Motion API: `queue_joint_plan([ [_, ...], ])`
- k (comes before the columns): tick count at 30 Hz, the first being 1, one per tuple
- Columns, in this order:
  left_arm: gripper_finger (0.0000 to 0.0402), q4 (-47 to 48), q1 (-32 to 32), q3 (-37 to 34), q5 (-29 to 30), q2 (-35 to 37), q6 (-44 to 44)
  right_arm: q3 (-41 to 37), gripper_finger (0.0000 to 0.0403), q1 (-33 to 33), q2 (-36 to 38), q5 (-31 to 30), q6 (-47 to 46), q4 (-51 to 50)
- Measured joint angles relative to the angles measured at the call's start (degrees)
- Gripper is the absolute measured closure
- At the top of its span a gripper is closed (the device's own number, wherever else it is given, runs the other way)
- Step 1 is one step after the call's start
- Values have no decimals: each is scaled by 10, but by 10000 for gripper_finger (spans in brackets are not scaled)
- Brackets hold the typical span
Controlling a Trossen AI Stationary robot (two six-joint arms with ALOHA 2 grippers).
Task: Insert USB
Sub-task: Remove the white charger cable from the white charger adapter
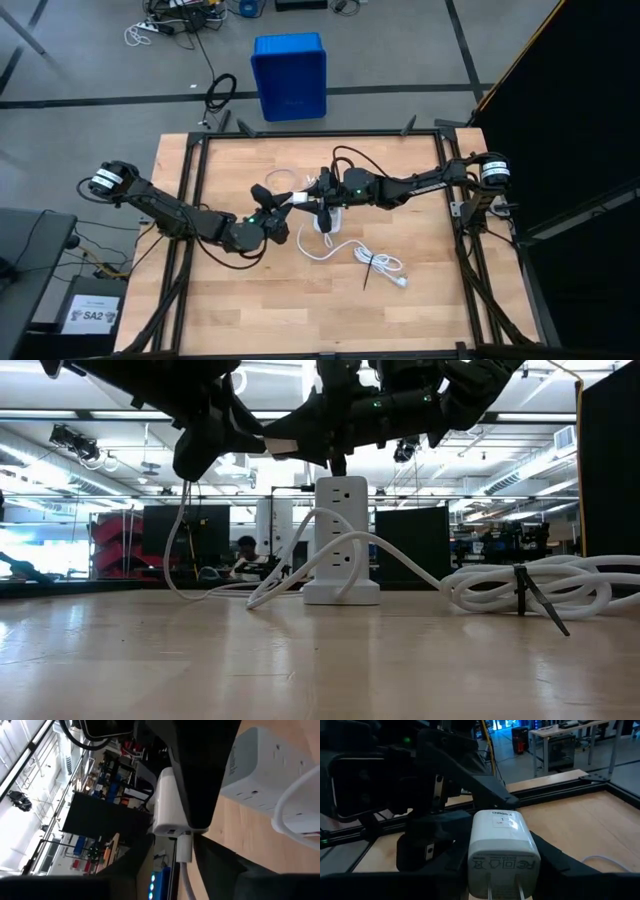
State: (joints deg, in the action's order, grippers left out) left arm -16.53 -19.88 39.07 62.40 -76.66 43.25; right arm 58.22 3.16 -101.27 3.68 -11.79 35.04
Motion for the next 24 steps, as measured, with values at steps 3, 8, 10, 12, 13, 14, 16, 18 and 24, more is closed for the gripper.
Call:
queue_joint_plan([
  [3,321,0,0,0,-1,0,3,0,293,0,0,0,0,0],
  [8,389,6,-1,0,-3,0,13,0,293,0,0,0,-4,2],
  [10,390,8,-1,0,-3,0,13,0,293,0,0,-1,-4,2],
  [12,395,15,-1,0,-2,0,13,0,293,0,0,-7,-4,0],
  [13,396,18,-2,0,2,0,13,0,293,0,0,-11,-4,0],
  [14,397,24,-4,0,8,1,11,1,293,0,0,-13,-3,0],
  [16,398,40,-9,2,18,2,0,2,293,0,0,-15,-1,-1],
  [18,398,76,-13,0,40,7,-23,1,293,3,2,-18,2,-6],
  [24,400,220,-16,0,38,30,-170,1,293,7,5,-19,1,-21],
])
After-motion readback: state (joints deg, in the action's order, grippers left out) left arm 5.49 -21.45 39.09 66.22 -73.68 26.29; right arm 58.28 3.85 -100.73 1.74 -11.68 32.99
